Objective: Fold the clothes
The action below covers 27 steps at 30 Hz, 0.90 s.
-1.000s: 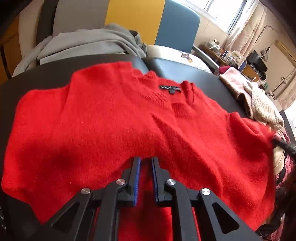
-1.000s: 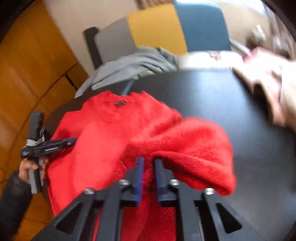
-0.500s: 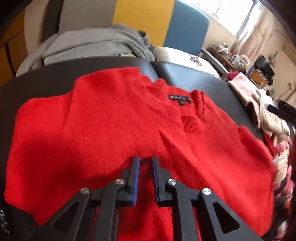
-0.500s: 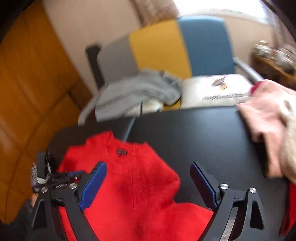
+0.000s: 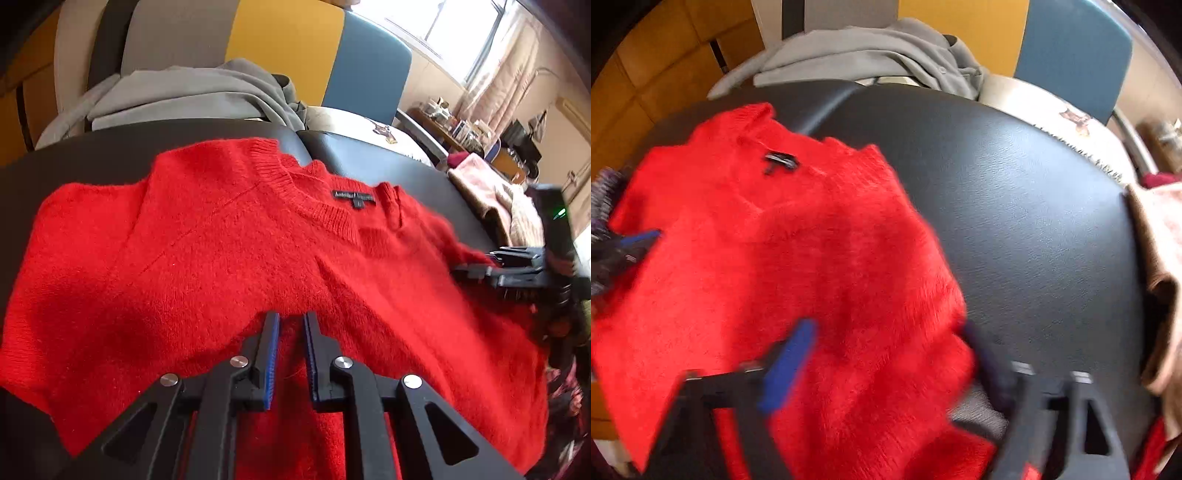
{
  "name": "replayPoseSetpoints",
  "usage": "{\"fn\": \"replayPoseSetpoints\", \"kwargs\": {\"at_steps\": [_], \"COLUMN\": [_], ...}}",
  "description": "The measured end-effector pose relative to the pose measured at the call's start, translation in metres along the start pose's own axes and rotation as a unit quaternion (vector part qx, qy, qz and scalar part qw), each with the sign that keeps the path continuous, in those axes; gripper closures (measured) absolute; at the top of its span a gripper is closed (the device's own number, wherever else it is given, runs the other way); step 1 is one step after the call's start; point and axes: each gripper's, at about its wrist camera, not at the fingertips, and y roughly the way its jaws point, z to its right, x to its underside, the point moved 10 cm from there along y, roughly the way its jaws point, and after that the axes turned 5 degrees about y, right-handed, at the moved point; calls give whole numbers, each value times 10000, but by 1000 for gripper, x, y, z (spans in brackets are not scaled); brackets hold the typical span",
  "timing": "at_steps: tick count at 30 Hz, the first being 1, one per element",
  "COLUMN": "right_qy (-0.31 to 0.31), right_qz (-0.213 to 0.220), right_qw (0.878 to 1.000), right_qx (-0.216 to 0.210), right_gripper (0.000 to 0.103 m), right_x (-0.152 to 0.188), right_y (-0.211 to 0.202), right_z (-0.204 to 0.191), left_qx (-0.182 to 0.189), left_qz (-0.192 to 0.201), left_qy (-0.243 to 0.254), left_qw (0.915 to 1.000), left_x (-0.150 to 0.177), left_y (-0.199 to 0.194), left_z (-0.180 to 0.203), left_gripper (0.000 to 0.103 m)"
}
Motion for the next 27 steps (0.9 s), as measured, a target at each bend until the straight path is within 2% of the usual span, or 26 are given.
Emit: {"fn": "replayPoseSetpoints", "kwargs": {"at_steps": [1,4,7,10,12,15,16,19,24,25,27], "right_qy": [-76,-581,-1069,-1541,-1735,-1878,-1826,-1508,-968,-864,-575], "right_qz": [31,402,992,1687,2146,2851,2880,2611,2143,1932,1658], "right_qw": [10000,9961,9842,9626,9467,9184,9157,9193,9186,9219,9348], "right_qx": [54,534,1003,1453,1663,2002,2128,2529,3177,3246,3087], "right_gripper": [87,88,88,88,90,91,91,91,91,91,90], "right_x": [2,5,-3,-21,-37,-65,-75,-103,-148,-151,-144], "right_y": [-5,-26,-66,-117,-151,-193,-189,-148,-81,-60,-36], "right_z": [-4,-17,-33,-52,-63,-77,-71,-33,29,43,63], "left_qx": [-31,-85,65,147,358,217,186,-79,-69,-3,164], "left_qz": [-2,-18,15,713,1287,1720,1680,1301,1197,1188,1143], "left_qy": [82,262,159,178,77,-104,-196,-618,-1452,-1592,-1870], "left_qw": [10000,9996,9999,9972,9910,9848,9854,9895,9821,9801,9756], "left_x": [2,7,1,-28,-52,-70,-69,-51,2,13,36], "left_y": [-2,-7,-17,-48,-76,-91,-86,-61,-65,-71,-82], "left_z": [2,8,8,12,13,2,-3,-25,-53,-57,-62], "left_gripper": [91,91,100,100,100,98,97,96,96,96,96]}}
